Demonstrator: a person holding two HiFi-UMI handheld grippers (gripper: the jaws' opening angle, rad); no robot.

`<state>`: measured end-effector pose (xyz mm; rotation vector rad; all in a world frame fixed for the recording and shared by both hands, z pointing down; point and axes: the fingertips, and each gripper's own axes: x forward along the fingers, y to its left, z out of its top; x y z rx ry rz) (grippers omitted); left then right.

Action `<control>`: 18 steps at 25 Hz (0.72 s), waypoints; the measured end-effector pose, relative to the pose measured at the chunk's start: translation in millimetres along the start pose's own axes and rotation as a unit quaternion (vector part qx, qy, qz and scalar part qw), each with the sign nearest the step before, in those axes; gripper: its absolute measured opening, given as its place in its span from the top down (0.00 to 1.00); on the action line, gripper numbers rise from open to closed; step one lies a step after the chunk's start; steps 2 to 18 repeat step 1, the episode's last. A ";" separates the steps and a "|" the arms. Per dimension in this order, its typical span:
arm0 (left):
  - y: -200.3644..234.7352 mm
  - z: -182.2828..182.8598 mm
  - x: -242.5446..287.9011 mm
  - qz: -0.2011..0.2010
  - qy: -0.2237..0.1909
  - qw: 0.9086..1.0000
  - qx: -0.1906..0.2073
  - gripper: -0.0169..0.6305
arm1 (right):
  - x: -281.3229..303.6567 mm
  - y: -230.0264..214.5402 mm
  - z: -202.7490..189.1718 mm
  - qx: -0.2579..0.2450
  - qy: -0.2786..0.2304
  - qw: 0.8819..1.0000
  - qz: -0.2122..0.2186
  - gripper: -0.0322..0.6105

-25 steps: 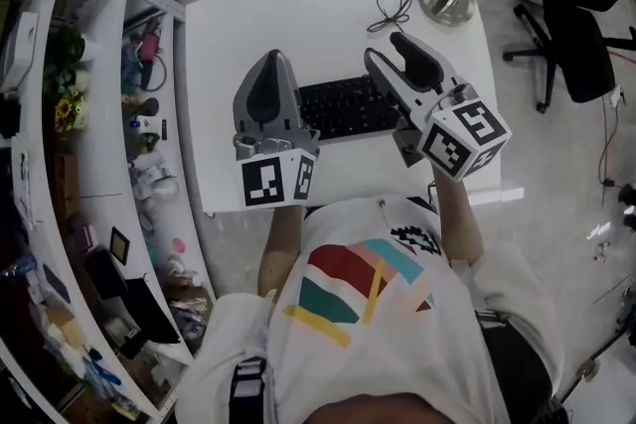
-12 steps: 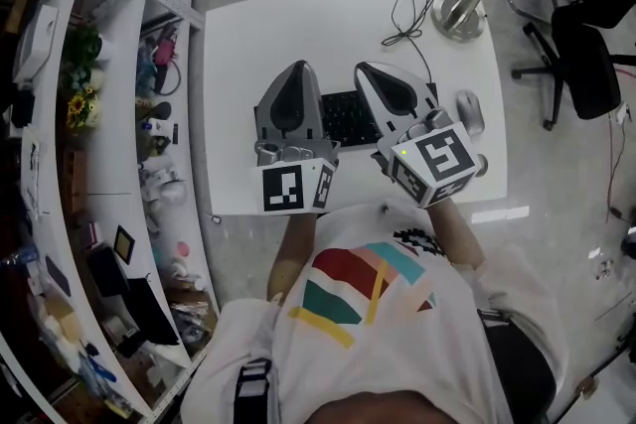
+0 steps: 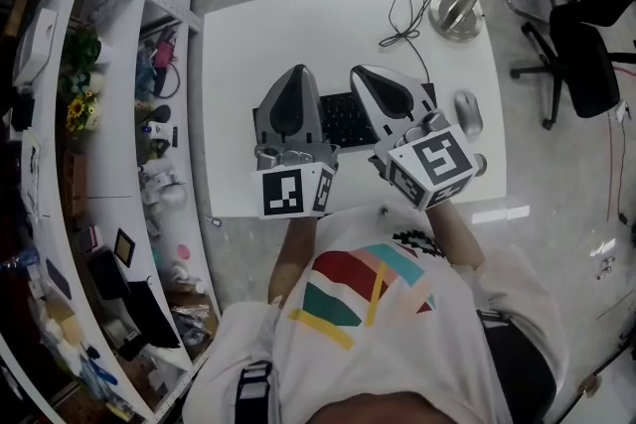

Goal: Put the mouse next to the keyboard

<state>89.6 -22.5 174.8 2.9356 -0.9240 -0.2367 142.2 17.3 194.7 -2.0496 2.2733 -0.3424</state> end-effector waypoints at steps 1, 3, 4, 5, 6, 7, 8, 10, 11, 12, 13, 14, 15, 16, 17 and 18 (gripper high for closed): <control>-0.9 -0.4 0.0 -0.001 0.000 1.000 0.000 0.91 | -0.3 0.0 -0.5 0.000 0.000 1.000 0.001 0.93; -0.9 -0.4 0.0 -0.001 0.000 1.000 0.000 0.91 | -0.3 0.0 -0.5 0.000 0.000 1.000 0.001 0.93; -0.9 -0.4 0.0 -0.001 0.000 1.000 0.000 0.91 | -0.3 0.0 -0.5 0.000 0.000 1.000 0.001 0.93; -0.9 -0.4 0.0 -0.001 0.000 1.000 0.000 0.91 | -0.3 0.0 -0.5 0.000 0.000 1.000 0.001 0.93; -0.9 -0.4 0.0 -0.001 0.000 1.000 0.000 0.91 | -0.3 0.0 -0.5 0.000 0.000 1.000 0.001 0.93; -0.9 -0.4 0.0 -0.001 0.000 1.000 0.000 0.91 | -0.3 0.0 -0.5 0.000 0.000 1.000 0.001 0.93; -0.9 -0.4 0.0 -0.001 0.000 1.000 0.000 0.91 | -0.3 0.0 -0.5 0.000 0.000 1.000 0.001 0.93; -0.9 -0.4 0.0 -0.001 0.000 1.000 0.000 0.91 | -0.3 0.0 -0.5 0.000 0.000 1.000 0.001 0.93; -0.9 -0.4 0.0 -0.001 0.000 1.000 0.000 0.91 | -0.3 0.0 -0.5 0.000 0.000 1.000 0.001 0.93; -0.9 -0.4 0.0 -0.001 0.000 1.000 0.000 0.91 | -0.3 0.0 -0.5 0.000 0.000 1.000 0.001 0.93; -0.9 -0.4 0.0 -0.001 0.000 1.000 0.000 0.91 | -0.3 0.0 -0.5 0.000 0.000 1.000 0.001 0.93; -0.9 -0.4 0.0 -0.001 0.000 1.000 0.000 0.91 | -0.3 0.0 -0.5 0.000 0.000 1.000 0.001 0.93; -0.9 -0.4 0.0 -0.001 0.000 1.000 0.000 0.91 | -0.3 0.0 -0.5 0.000 0.000 1.000 0.001 0.93; -0.9 -0.4 0.0 -0.001 0.000 1.000 0.000 0.91 | -0.3 0.0 -0.5 0.000 0.000 1.000 0.001 0.93; -0.9 -0.4 0.0 -0.001 0.000 1.000 0.000 0.91 | -0.3 0.0 -0.5 0.000 0.000 1.000 0.001 0.93; -0.9 -0.4 0.0 -0.001 0.000 1.000 0.000 0.91 | -0.3 0.0 -0.5 0.000 0.000 1.000 0.001 0.93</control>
